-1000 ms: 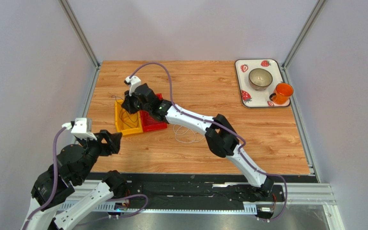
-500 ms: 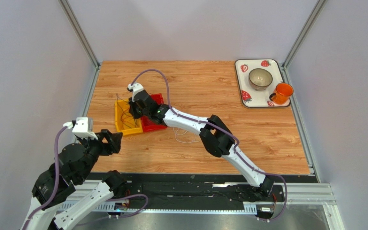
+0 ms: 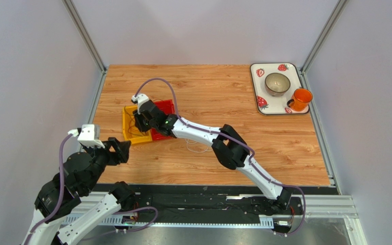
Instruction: Untangle the cables
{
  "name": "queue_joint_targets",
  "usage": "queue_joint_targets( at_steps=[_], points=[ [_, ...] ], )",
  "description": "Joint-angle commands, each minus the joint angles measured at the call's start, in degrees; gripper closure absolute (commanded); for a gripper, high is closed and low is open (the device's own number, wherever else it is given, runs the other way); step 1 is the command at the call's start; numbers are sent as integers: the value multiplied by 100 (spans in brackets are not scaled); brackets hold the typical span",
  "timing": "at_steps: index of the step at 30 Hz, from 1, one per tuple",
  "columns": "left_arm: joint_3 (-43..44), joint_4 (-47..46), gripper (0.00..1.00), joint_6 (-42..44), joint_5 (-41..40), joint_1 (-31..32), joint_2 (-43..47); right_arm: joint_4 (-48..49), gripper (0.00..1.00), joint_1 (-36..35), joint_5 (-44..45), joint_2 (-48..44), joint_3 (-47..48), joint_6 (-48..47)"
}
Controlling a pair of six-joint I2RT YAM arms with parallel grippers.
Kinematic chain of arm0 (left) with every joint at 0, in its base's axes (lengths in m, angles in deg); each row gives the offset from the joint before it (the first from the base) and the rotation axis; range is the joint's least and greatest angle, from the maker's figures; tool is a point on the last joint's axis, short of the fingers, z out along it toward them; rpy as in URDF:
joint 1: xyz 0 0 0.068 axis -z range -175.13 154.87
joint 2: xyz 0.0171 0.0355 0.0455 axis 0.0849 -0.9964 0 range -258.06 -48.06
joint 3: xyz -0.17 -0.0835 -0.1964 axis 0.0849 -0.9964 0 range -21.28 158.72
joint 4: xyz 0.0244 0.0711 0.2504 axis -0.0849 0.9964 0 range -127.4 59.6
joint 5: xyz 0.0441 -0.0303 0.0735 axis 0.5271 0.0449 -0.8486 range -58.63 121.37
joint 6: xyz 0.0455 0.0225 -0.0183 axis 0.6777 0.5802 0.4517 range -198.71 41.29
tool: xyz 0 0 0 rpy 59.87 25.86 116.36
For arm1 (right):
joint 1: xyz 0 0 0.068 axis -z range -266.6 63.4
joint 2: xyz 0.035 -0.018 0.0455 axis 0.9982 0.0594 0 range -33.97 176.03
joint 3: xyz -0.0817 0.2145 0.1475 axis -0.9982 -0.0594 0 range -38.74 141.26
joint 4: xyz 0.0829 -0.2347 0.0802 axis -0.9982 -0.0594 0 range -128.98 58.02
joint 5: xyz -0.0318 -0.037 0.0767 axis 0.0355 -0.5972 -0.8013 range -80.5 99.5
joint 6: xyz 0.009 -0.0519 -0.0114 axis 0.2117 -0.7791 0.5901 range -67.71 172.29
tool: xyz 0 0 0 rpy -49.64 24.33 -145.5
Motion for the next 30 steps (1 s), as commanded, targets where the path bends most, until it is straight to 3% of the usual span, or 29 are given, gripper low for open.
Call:
queue_joint_targets(
  at_steps=[1, 8, 17, 21, 30],
  points=[
    [-19, -147, 21, 77, 38, -29, -113, -85, 66, -92, 24, -711, -14, -203],
    [-11, -129, 21, 77, 20, -21, -157, -155, 51, -136, 121, -1274, -251, -308],
    [-2, -103, 21, 51, -23, -29, -236, -349, 48, -145, 613, -2257, -593, -659],
    [-2, -85, 21, 42, -32, -29, -341, -253, 48, -110, 1480, -2828, -1330, -923],
    [33, -85, 21, 60, 82, -29, -745, 143, 52, 690, 1930, -3945, -3185, -405]
  ],
)
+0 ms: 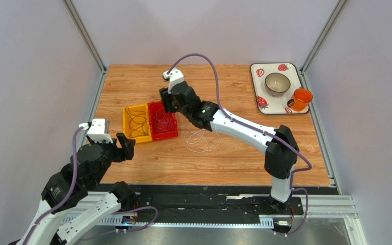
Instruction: Untangle the cables
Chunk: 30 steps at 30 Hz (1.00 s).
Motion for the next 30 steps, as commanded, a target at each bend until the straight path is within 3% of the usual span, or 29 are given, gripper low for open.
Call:
queue_joint_targets(
  at_steps=[1, 7, 14, 18, 30],
  points=[
    [68, -89, 22, 88, 171, -21, -359, 301, 53, 508, 664, -495, -902, 314],
    [227, -133, 22, 97, 365, -21, -1334, 642, 55, 1282, 603, -1013, -2142, 956],
    [156, -1064, 25, -70, 1077, 40, -2283, 1468, 56, 1977, 691, -1453, -3426, 1246],
    [183, -1477, 27, -219, 1148, 260, -3038, 2250, 58, 2118, 1304, -1655, -4347, 1264],
    [666, -2708, 28, 87, 1060, 1148, -5525, 2173, 58, 2812, 1008, -1647, -4605, 1958]
  ],
)
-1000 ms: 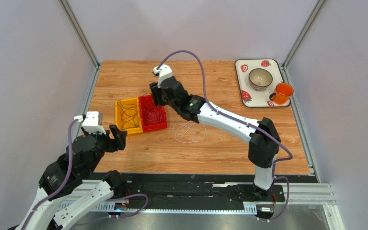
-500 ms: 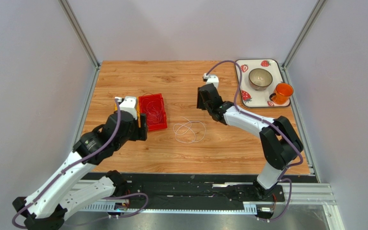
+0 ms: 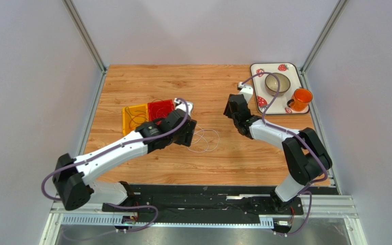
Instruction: Untangle the cables
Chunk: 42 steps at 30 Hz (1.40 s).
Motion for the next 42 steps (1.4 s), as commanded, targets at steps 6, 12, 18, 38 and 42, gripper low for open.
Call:
queue_joint_targets(
  at_steps=[6, 12, 18, 38, 42],
  points=[
    [323, -1426, 26, 709, -251, 276, -1681, 247, 58, 330, -240, -44, 40, 543],
    [578, -1620, 21, 727, -49, 127, -2657, 177, 58, 453, -459, 70, 110, 657],
    [341, -2069, 17, 780, 391, -101, -2772, 159, 58, 585, -670, 132, 128, 771],
    [-160, -2877, 27, 1158, 1270, -629, -3176, 36, 59, 831, -1154, 395, 303, 964],
    [-213, -2930, 30, 1158, 1296, -629, -3229, 10, 59, 866, -1215, 430, 338, 982]
  ],
)
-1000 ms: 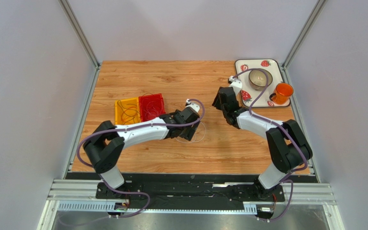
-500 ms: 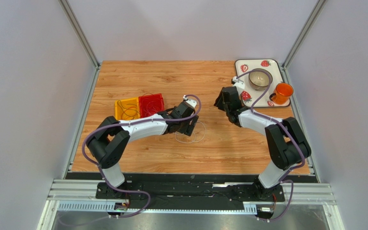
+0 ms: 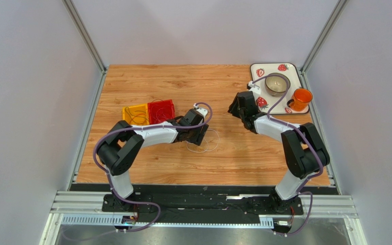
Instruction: Untangle the cables
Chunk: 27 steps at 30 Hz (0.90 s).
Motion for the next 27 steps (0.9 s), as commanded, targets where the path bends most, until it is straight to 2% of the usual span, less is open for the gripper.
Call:
queue_joint_targets(
  at_steps=[1, 3, 8, 9, 11, 12, 14, 21, 27],
  points=[
    [-104, -275, 33, 76, 182, -36, -97, 75, 59, 49, -64, 83, 249, 114],
    [-113, -275, 37, 58, 164, -36, -115, 49, 59, 66, -99, 109, 258, 114],
    [-192, -292, 57, -21, 234, -36, -123, 23, 59, 101, -160, 136, 293, 132],
    [-218, -310, 67, -47, 252, -36, -115, 23, 59, 110, -169, 144, 284, 141],
    [-279, -336, 77, -117, 331, -28, -123, 5, 59, 119, -187, 153, 310, 141],
    [-297, -327, 89, -152, 366, -28, -132, 5, 59, 119, -196, 171, 311, 141],
    [-376, -371, 98, -214, 419, -19, -132, -4, 59, 128, -222, 171, 319, 150],
    [-491, -363, 100, -442, 559, 95, 34, -21, 59, 137, -257, 197, 337, 150],
    [-175, 199, 100, -662, 656, 174, 640, -48, 60, 154, -284, 206, 355, 158]
  ],
)
